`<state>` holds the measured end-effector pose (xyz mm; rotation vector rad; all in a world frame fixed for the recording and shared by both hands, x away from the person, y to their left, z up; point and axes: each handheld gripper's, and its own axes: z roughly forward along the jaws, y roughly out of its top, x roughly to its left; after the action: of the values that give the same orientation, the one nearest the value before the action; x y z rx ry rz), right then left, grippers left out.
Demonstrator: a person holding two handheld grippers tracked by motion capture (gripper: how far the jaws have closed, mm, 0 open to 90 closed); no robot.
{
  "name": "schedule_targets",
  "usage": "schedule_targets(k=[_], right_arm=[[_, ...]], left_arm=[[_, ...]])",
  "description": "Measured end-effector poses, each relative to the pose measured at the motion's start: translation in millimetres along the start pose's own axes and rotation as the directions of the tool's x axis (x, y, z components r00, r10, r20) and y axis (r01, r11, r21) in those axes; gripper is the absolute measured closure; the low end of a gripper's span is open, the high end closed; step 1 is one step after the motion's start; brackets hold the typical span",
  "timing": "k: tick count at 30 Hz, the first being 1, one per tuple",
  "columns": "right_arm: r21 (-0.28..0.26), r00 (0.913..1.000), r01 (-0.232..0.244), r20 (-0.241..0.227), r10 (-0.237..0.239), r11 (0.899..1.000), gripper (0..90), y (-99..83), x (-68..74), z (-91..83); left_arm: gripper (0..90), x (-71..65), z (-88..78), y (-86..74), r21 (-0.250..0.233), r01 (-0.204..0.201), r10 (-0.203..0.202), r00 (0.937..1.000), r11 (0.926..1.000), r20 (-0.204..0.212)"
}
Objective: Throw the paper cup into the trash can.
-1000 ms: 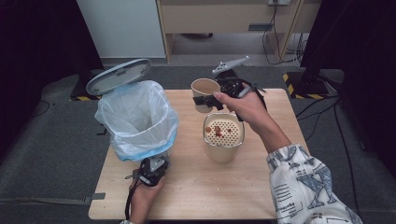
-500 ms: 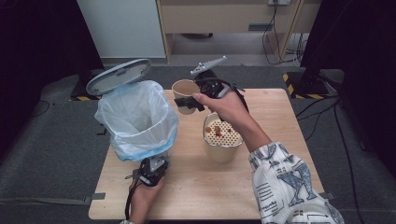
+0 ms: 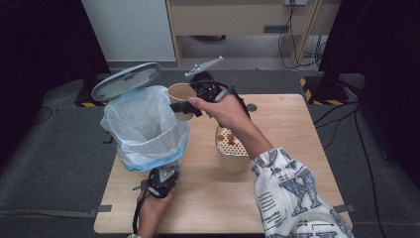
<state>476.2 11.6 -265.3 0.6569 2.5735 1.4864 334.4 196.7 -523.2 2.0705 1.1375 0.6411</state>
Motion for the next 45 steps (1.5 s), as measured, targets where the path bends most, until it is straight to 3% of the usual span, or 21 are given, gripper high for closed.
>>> schedule_targets(k=[9,24,25,26,28,31,45], right_arm=[[-0.01,0.9994,0.016,-0.03,-0.016,1.0,32.5,12.5,15.6,25.4],[0.0,0.9988,0.022,-0.043,-0.022,1.0,30.7,17.0,25.8,57.1],[-0.001,0.9978,0.051,-0.042,-0.051,0.999,27.3,15.7,27.9,63.3],[-0.001,0.9978,0.051,-0.042,-0.051,0.999,27.3,15.7,27.9,63.3],[-0.016,0.9975,0.054,-0.045,-0.055,0.998,12.8,13.9,31.5,70.3],[-0.011,0.9967,0.068,-0.044,-0.068,0.998,8.1,12.3,34.7,70.2],[-0.032,0.999,0.041,-0.015,-0.041,0.999,9.0,2.2,20.1,49.2]], left_arm=[[86.4,0.3,0.0,0.1,0.0,0.003,-0.003,1.0,1.0,0.003],[86.5,0.4,0.0,0.1,0.0,0.003,-0.003,1.0,1.0,0.005],[86.5,0.4,0.0,0.1,0.001,0.003,-0.003,1.0,1.0,0.005],[86.4,0.4,0.0,0.1,0.001,0.003,-0.003,1.0,1.0,0.005],[86.5,0.6,0.1,0.0,-0.001,0.006,-0.006,1.0,1.0,0.007],[86.5,0.8,-0.2,0.0,0.004,0.002,-0.002,1.0,1.0,0.004],[86.5,0.7,-0.2,0.0,0.004,0.006,-0.006,1.0,1.0,0.003]])
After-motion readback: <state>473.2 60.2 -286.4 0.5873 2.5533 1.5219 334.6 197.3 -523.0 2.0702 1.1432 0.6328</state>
